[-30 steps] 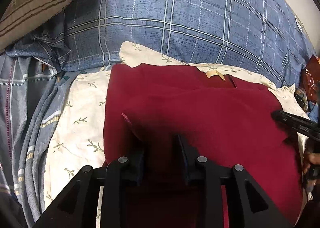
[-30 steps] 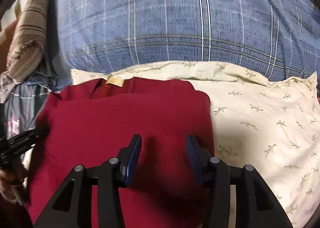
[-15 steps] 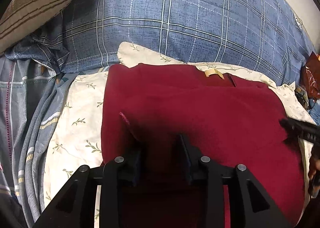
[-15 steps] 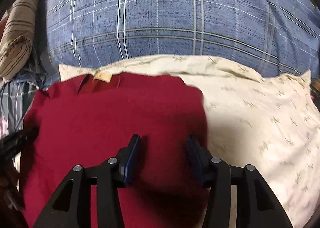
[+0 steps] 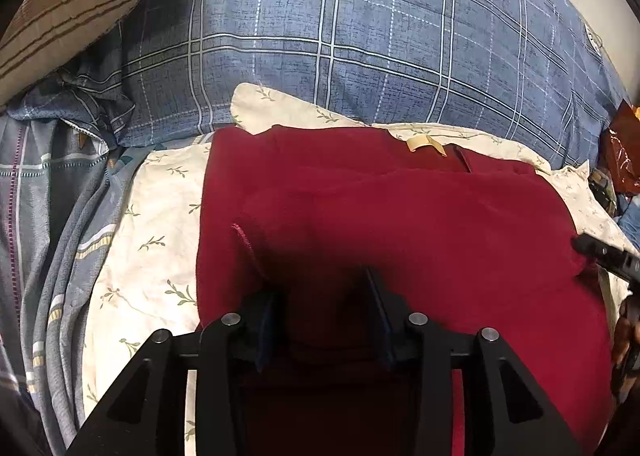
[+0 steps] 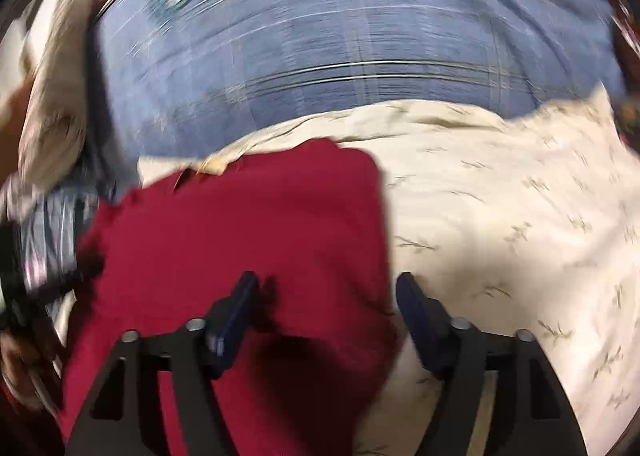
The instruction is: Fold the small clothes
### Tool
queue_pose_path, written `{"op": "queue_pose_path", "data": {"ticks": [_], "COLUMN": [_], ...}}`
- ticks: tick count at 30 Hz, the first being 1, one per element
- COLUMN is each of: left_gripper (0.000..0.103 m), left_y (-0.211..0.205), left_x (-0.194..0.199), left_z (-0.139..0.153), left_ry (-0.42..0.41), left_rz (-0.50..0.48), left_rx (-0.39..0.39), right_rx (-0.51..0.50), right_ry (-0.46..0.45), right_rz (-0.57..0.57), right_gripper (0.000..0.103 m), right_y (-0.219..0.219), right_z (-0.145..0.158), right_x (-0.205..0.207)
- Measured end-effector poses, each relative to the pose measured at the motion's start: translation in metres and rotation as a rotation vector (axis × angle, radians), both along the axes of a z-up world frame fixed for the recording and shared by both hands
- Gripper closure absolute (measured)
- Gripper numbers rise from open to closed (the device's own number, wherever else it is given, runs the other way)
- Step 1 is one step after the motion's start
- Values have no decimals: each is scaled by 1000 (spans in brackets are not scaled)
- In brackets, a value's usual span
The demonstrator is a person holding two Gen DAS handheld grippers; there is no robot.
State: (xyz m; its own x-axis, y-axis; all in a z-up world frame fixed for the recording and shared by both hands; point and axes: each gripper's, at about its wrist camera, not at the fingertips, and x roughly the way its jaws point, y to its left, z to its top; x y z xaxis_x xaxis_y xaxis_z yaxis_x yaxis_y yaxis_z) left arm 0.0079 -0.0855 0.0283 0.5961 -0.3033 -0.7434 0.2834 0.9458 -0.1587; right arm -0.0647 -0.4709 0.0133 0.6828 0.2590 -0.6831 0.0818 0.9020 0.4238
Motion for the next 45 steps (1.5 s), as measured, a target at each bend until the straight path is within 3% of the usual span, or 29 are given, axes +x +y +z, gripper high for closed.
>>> {"op": "queue_pose_path", "data": {"ticks": [3,5,7,8,9,12,14,17,19,21,23,25,28,32,35,43,45], "left_gripper": [58,58,58,58,58,57,57,57,57,57,56,56,56,56,56,55,55], "left_y": [-4,-5,-1,1,3,4,3,3,3,3,1,0,1,0,1,1,-1], "left_x": [-1,-1,-3,-4,-6,-8,-6,-6,-6,-5,-5,-6,-6,-7,-8,-12,-14], "left_z": [-1,0,3,5,6,6,5,5,5,4,3,3,3,2,3,5,5], "left_ry": [-10,-10,-8,-6,-5,-5,-1,-1,0,1,-3,-9,-9,-11,-11,-26,-35], "left_rz": [-5,-7,-5,-4,-4,-18,-21,-19,-19,-16,-16,-19,-20,-20,-21,-8,-10], "left_rx": [18,22,2,-8,-15,-8,3,5,0,0,11,21,19,23,21,32,48], "right_rx": [56,9,-35,-61,-82,-173,-251,-214,-173,-119,-66,-32,-57,-157,-249,-172,-194], "right_ry": [33,14,14,10,-1,5,29,59,43,13,-40,-90,-103,-50,77,-20,24], "right_rz": [-1,31,77,73,89,100,93,77,65,36,-7,-6,32,97,100,113,119], "right_gripper": [28,29,57,63,78,82,82,80,69,46,39,39,40,49,52,48,47], "right_y": [-8,0,13,16,18,20,23,20,14,3,-6,-8,5,29,37,33,36], "right_z": [-10,-12,-9,-5,1,14,8,1,9,18,28,35,35,21,0,25,13], "right_x": [10,15,16,13,7,-6,-4,0,-3,-9,-16,-18,-13,-3,7,-9,-2]}}
